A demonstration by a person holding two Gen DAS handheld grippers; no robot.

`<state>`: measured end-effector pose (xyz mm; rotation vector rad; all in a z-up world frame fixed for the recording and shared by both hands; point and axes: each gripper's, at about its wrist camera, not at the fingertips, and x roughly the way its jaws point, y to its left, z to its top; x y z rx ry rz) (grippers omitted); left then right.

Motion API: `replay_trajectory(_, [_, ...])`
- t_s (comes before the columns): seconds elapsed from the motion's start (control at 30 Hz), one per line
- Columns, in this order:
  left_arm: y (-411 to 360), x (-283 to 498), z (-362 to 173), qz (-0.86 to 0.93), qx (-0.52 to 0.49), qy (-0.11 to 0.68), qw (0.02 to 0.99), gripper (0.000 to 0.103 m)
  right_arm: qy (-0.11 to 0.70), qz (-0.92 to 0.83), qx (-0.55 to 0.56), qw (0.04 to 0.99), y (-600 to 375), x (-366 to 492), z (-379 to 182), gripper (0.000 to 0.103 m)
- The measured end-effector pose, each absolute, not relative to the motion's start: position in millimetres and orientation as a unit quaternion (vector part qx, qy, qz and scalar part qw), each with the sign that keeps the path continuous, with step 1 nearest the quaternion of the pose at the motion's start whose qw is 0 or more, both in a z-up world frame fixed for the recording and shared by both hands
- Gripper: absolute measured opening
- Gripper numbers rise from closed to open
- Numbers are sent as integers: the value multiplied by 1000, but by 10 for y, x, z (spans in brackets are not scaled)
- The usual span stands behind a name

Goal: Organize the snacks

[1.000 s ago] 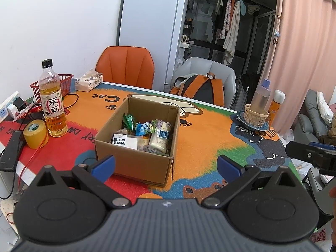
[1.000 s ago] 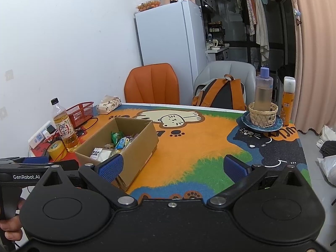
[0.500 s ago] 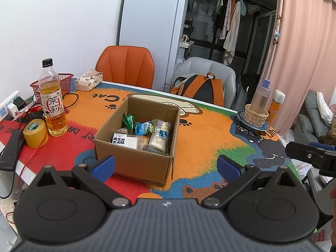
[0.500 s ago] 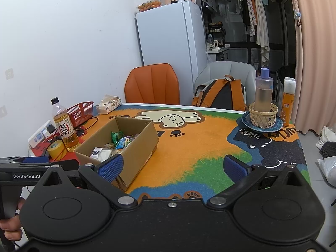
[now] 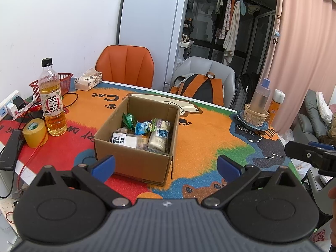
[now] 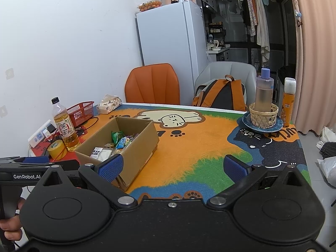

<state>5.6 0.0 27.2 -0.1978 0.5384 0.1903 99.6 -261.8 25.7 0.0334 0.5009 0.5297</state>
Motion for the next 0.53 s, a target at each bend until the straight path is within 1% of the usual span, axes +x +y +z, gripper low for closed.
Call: replay_trajectory(0.53, [-27,54,268,88,-94,266,955,102,248,258,16,934,-2611,1001,240,103])
